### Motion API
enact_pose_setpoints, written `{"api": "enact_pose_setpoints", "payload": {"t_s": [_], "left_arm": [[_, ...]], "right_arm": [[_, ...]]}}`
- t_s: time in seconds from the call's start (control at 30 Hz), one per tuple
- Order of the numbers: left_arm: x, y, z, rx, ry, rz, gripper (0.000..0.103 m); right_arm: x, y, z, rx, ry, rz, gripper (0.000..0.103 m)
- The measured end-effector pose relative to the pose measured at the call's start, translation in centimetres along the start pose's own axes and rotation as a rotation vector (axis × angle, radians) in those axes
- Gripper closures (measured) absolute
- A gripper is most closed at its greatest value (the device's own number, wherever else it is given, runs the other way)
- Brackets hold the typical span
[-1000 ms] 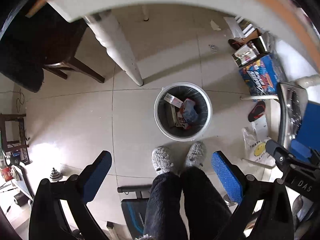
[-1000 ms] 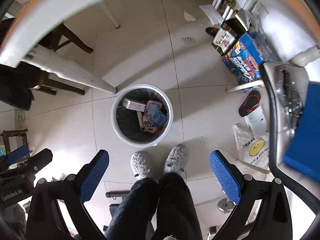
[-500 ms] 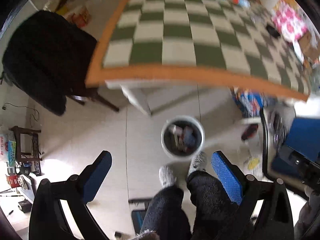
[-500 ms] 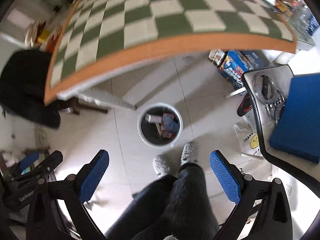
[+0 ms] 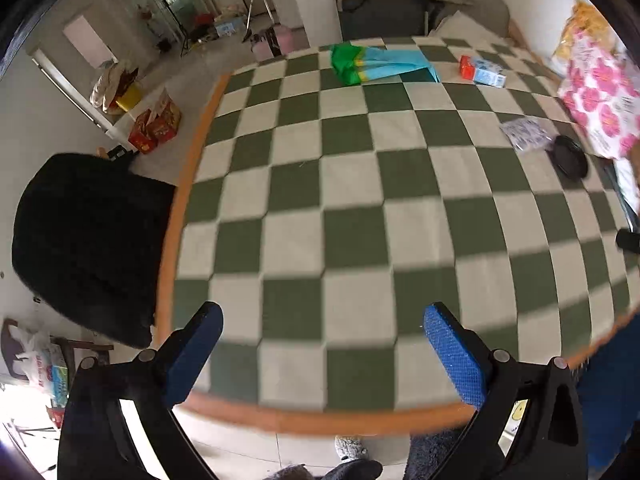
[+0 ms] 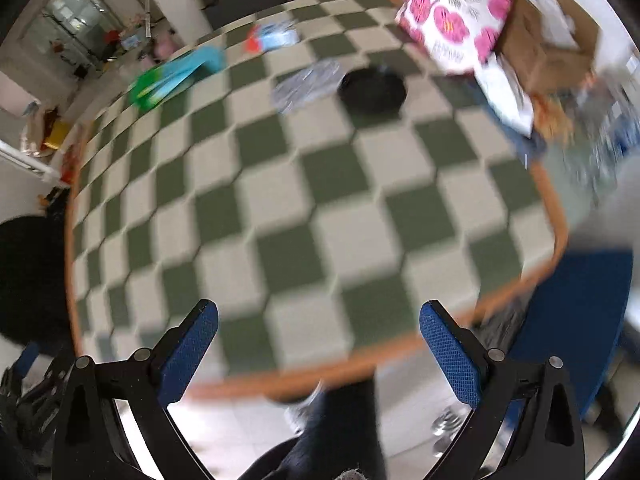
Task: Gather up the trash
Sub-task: 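Move both tools back up toward the table, then grasp the silver blister pack with the left tool while the right tool grasps the black lid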
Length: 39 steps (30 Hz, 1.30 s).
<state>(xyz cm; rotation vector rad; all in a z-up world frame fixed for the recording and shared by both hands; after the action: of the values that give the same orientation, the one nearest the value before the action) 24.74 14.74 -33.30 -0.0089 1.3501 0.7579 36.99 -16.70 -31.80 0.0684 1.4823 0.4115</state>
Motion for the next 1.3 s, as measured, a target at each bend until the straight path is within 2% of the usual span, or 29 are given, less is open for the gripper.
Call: {"api": "enact_pose_setpoints", "payload": {"t_s": [0.1,0.2,0.37,0.47,0.5,0.6,0.73,0.83,0.93,1.03,1.17,1.2,1.3], "left_arm": [[2.7,-3.7,4.3,0.035,0.061,0.007,0.0],[4.9,-7.7,8.3,0.084,0.105,0.015,0.0],[6.9,-12.9,12.5,0.209,0.108,0.02,0.0],[7.2,-15.4,14.4,0.306,0.075,0.028,0.0],[7.1,-16.4,15.2,0.351,0.054,0.028,0.0],[6.6,-18.8,17.0,0.464,-0.009,0.015,0.0],[5.2,-24.0,19.1,0.722,-0.138,-0.019,0.0],[4.9,-28.0,19.6,0.91,-0.192,-0.056,0.0],[5.2,-31.6,19.1,1.088,-0.173,-0.125,0.0],[6.0,-33.9,18.7,1.19,-0.095,-0.184,0.001],[6.2,-35.7,18.9,1.211,-0.065,-0.219,0.004],[6.1,-35.9,19.0,1.213,-0.051,-0.234,0.006],[5.6,-36.0,19.1,1.184,0.031,-0.331,0.032]], "right_arm": [[3.7,-3.3,8.0,-0.006,0.028,-0.056,0.001],[7.9,-5.8,14.2,0.005,0.091,-0.069,0.001],[13.8,-7.4,20.3,-0.043,0.166,-0.093,0.001],[16.5,-7.6,22.1,-0.058,0.204,-0.093,0.001],[17.0,-7.7,22.4,-0.062,0.208,-0.1,0.002],[17.2,-8.3,22.5,-0.04,0.2,-0.097,0.014],[16.2,-10.8,21.6,0.064,0.204,-0.069,0.015],[15.4,-13.3,20.5,0.159,0.205,-0.064,0.015],[14.9,-15.5,19.8,0.243,0.209,-0.063,0.015],[14.8,-16.4,19.8,0.276,0.212,-0.065,0.015],[14.5,-17.3,20.1,0.297,0.204,-0.066,0.015],[14.4,-17.3,20.0,0.3,0.202,-0.066,0.015],[13.8,-17.2,19.3,0.305,0.196,-0.061,0.015]]}}
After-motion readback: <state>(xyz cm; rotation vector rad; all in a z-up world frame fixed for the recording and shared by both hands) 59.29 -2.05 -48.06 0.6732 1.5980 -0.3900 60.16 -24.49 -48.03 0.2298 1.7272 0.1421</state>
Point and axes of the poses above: each gripper's, at about its wrist camera, not at the fingertips, and x roughly the way its jaws point, y to its left, z to its top, the point moved 3 cm from there along x, roughly the way its jaws point, and after that the axes turned 10 degrees about z, right-handed, at the moved point
